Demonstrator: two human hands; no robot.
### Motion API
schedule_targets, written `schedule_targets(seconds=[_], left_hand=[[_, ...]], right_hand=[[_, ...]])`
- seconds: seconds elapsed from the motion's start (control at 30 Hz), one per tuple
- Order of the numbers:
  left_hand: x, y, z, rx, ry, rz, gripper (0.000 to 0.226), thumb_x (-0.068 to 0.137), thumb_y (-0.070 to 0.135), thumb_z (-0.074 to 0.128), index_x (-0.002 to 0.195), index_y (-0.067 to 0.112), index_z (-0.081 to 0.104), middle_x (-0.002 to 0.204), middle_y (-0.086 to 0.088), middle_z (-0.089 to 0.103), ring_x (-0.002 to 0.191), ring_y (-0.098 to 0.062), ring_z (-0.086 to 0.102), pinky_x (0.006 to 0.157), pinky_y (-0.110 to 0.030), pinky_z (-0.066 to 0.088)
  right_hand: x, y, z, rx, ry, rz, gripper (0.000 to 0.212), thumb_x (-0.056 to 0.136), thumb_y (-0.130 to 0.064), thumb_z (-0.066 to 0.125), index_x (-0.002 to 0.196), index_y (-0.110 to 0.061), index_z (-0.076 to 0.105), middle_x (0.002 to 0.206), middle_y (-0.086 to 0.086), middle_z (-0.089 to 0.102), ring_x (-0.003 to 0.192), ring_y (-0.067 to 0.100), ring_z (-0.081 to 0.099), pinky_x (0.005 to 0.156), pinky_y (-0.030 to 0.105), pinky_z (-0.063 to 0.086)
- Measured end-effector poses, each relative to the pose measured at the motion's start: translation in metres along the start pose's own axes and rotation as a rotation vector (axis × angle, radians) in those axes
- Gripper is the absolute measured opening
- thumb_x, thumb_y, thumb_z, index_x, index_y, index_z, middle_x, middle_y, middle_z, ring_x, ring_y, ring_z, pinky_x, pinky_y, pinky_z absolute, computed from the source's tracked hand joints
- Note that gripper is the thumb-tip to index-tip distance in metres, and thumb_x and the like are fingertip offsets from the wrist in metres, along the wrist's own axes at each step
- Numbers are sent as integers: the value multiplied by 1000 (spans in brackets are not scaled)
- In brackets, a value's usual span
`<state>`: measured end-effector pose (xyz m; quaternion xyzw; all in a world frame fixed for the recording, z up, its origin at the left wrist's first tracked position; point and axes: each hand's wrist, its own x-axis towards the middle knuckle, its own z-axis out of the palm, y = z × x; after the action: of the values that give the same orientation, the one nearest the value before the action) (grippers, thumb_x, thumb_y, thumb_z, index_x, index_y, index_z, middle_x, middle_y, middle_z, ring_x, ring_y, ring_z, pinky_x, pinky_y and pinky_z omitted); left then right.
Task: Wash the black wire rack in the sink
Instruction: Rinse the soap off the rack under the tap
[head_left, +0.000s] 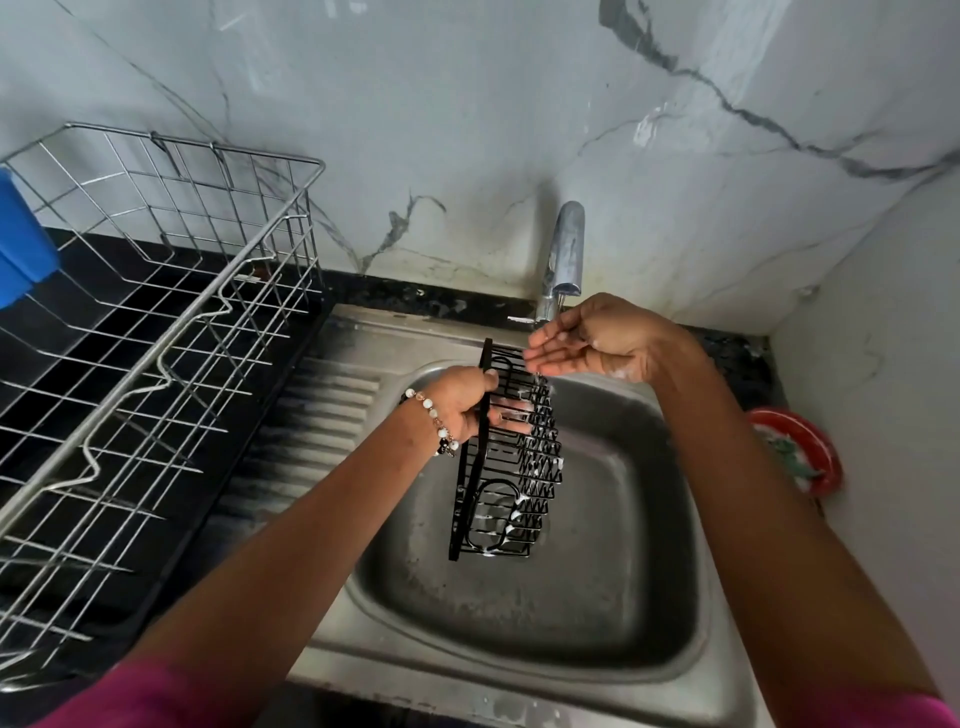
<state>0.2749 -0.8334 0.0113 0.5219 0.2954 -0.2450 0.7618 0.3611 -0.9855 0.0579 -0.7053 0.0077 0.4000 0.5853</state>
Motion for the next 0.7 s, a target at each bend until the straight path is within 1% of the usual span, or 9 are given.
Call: schedule_targets(seconds=[0.07,0.1,0.2,0.3,0.37,0.43,0.53,0.63,0.7], left_hand=[[3,0,-3,-5,-2,-9,36,107,14,24,94,1,55,91,-24,64,86,-47,68,28,-15,33],[5,0,-3,-8,2,-13,36,107,14,24,94,1,55,90,-23,65,90,-49,65,28,-15,33],[11,-4,-2,-55,13,-16,35,106,16,28,97,0,58,95,-25,67,68,-42,70,36,-18,43],[14,-7,-4,-80,14,-49,29,105,14,30,102,-1,55,111,-25,66,98,-48,65,54,-22,48],[13,-9,-4,-99,15,-87,25,105,13,31,105,-2,52,121,-22,63,105,-52,60,41,-20,48],[13,-11,-5,-143,-5,-101,27,105,13,31,113,-4,50,123,-20,63,97,-50,62,39,-22,50],[13,-16,-5,-212,-43,-129,32,105,16,31,118,-4,52,122,-18,64,86,-51,67,50,-34,59],[10,-19,-3,-288,-48,-140,34,105,17,32,106,-5,57,118,-25,62,106,-52,60,70,-48,58],[10,-21,-2,-384,-43,-94,26,105,14,32,120,-1,47,121,-21,62,110,-54,57,78,-58,55]], right_hand=[[-1,-1,1,16,-34,1,33,94,16,31,113,15,58,110,34,63,103,39,66,88,42,56],[-1,-2,1,-13,-8,2,31,94,14,34,113,15,58,110,35,63,103,39,66,89,42,55],[-3,-3,1,-6,40,-13,29,94,14,36,110,14,59,110,34,63,102,39,66,90,43,55],[-2,-2,3,31,0,-11,32,94,16,32,108,14,60,105,33,65,101,38,67,88,43,56],[-3,-2,4,-15,53,-8,28,95,13,35,107,13,61,107,34,64,102,39,66,90,43,54],[-3,-2,3,10,32,-16,31,95,14,33,108,13,60,108,34,64,100,38,67,88,42,56],[-6,-3,3,43,-25,-11,33,96,13,31,111,14,59,109,33,64,101,38,67,90,43,54],[-8,-3,1,23,45,0,29,96,10,36,114,13,58,112,34,62,103,37,66,92,43,54],[-9,-3,0,109,-15,-14,32,96,12,32,114,13,58,110,32,64,102,37,66,88,42,55]])
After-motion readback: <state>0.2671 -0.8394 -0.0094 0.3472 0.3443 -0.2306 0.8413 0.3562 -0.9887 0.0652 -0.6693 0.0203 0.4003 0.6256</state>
